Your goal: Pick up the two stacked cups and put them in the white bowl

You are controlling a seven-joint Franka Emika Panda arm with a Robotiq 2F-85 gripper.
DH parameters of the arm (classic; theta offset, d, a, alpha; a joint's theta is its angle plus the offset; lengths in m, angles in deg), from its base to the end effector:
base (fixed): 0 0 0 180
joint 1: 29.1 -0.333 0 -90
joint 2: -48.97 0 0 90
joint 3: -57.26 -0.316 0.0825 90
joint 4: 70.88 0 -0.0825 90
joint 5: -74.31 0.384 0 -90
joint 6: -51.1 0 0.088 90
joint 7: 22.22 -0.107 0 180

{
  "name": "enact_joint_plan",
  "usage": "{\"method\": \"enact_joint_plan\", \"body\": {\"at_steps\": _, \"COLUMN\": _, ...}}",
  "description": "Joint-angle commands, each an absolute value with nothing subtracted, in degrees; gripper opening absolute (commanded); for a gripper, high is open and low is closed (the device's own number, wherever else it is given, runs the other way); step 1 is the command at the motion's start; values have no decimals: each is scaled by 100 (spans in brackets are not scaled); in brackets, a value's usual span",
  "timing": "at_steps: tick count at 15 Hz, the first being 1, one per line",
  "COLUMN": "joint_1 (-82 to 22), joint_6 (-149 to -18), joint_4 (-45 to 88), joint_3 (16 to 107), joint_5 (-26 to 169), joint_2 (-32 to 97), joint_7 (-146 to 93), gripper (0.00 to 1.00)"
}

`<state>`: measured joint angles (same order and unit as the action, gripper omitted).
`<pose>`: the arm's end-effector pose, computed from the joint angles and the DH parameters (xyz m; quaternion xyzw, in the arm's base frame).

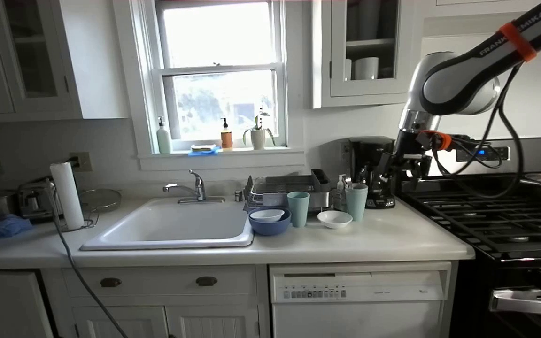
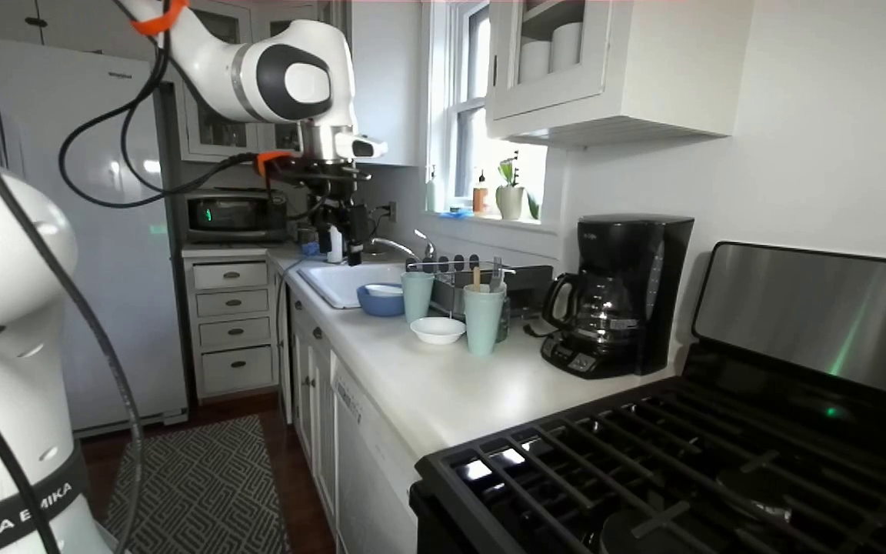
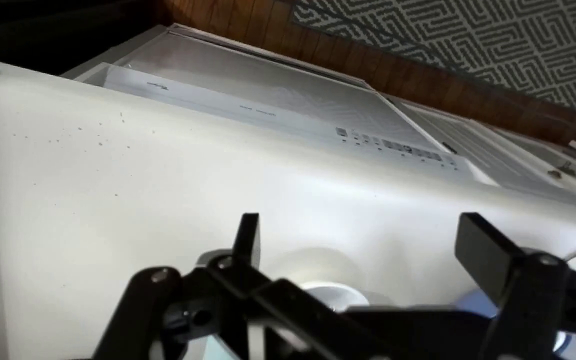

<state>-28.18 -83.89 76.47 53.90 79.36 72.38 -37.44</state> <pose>0.4213 0.0192 0.4214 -0.9852 0.1398 -0.0917 0.0367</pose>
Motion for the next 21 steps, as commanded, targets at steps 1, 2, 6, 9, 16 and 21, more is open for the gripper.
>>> {"method": "enact_joint_plan", "body": {"at_steps": 1, "joint_1": -2570, "joint_6": -8615, "joint_4": 7025, "joint_3": 5588, "joint_5": 8196, "joint_2": 6409, "joint_7": -4232, "gripper": 100}}
{"method": "enact_joint_plan", "body": {"at_steps": 2, "joint_1": -2525, "joint_6": -8606, "joint_4": 6876, "joint_3": 5673, "joint_5": 8281, "joint_2": 6208, "joint_7": -4322, "gripper": 100}}
{"method": "enact_joint_plan", "body": {"at_steps": 6, "joint_1": -2361, "joint_6": -8797, "joint_4": 6299, "joint_3": 5877, "joint_5": 8524, "joint_2": 5445, "joint_7": -4929, "gripper": 100}}
{"method": "enact_joint_plan", "body": {"at_steps": 9, "joint_1": -2325, "joint_6": -8927, "joint_4": 5832, "joint_3": 5979, "joint_5": 8652, "joint_2": 4932, "joint_7": -5556, "gripper": 100}}
{"method": "enact_joint_plan", "body": {"at_steps": 16, "joint_1": -2404, "joint_6": -9268, "joint_4": 4973, "joint_3": 6223, "joint_5": 8627, "joint_2": 4009, "joint_7": -7397, "gripper": 100}}
{"method": "enact_joint_plan", "body": {"at_steps": 21, "joint_1": -2498, "joint_6": -9691, "joint_4": 4665, "joint_3": 6418, "joint_5": 8576, "joint_2": 3523, "joint_7": -8784, "gripper": 100}}
